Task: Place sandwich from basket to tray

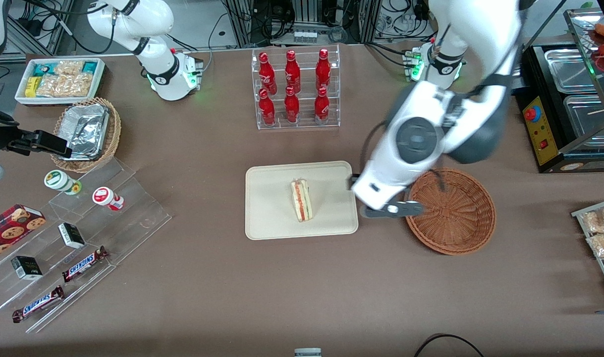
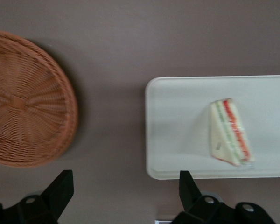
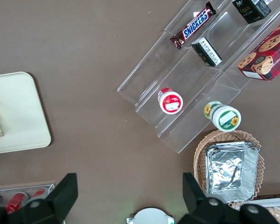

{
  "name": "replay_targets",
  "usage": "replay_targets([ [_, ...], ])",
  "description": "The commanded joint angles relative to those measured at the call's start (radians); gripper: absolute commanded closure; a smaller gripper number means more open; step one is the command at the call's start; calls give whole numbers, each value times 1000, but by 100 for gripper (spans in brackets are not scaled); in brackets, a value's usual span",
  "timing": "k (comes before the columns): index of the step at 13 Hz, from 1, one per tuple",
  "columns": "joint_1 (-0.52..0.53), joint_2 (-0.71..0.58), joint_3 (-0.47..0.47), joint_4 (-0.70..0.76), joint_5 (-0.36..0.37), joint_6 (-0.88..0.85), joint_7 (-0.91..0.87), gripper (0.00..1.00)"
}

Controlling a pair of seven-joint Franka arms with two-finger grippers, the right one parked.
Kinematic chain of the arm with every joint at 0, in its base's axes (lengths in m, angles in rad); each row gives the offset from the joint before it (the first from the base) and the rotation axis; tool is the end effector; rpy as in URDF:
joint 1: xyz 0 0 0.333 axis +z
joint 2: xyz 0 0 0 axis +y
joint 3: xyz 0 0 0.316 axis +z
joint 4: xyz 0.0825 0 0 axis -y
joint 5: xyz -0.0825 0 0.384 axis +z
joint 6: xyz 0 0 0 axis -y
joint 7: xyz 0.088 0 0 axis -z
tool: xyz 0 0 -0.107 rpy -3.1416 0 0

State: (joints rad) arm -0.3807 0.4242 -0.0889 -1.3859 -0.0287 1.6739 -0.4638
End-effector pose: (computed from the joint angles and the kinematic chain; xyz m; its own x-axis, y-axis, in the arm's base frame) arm 0.6009 -0.2970 0.4593 0.9888 0.0046 -0.1490 0.0043 -1.0000 -0.0025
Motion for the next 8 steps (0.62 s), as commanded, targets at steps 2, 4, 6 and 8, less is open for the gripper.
replay_targets([
  [2, 167, -197, -9, -218, 4, 0, 274, 0],
  [4, 242, -258, -9, -274, 6, -2, 397, 0],
  [6, 298, -300, -8, -307, 7, -6, 465, 0],
  [8, 339, -358, -8, -331, 7, -37, 493, 0],
])
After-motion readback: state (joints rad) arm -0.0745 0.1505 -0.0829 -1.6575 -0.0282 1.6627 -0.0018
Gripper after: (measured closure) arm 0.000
